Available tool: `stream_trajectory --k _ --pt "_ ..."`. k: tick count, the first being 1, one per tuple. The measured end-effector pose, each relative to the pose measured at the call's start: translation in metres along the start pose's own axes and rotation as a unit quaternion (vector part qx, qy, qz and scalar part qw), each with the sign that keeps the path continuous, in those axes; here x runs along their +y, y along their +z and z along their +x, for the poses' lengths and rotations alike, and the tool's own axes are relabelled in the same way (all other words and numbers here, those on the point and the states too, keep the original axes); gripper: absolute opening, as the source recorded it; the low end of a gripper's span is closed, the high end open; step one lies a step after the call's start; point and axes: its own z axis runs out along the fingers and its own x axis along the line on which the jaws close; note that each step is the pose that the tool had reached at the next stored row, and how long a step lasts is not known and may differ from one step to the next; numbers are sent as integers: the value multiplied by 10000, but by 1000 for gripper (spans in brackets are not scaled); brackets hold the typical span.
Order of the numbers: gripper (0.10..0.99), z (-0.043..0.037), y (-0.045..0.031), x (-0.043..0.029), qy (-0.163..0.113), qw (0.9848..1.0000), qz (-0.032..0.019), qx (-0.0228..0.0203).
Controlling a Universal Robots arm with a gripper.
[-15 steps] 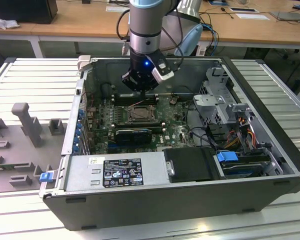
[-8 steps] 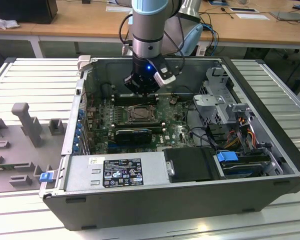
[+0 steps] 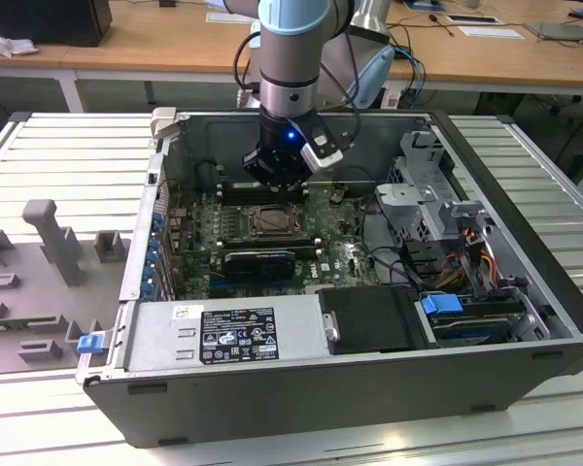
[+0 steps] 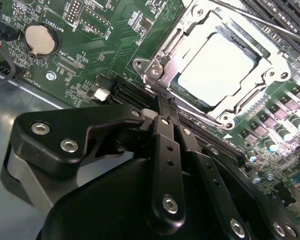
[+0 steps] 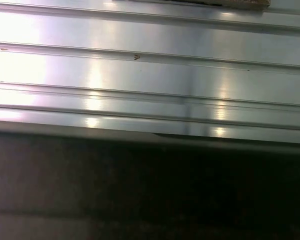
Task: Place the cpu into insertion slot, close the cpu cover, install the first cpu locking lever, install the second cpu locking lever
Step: 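Install the first cpu locking lever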
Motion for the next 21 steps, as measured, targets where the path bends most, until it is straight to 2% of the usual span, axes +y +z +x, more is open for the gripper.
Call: stream_trajectory --k 3,10,13,19,20,21 --pt "106 -2 12 -1 0 10000 46 3" --pt "106 -1 45 -4 0 10000 51 5" --pt "106 -6 1 0 -1 10000 46 2" --pt "106 -17 28 -5 -1 10000 98 8" --pt "106 -18 46 -8 -1 10000 95 7" --pt "106 -17 51 -11 -1 10000 60 6"
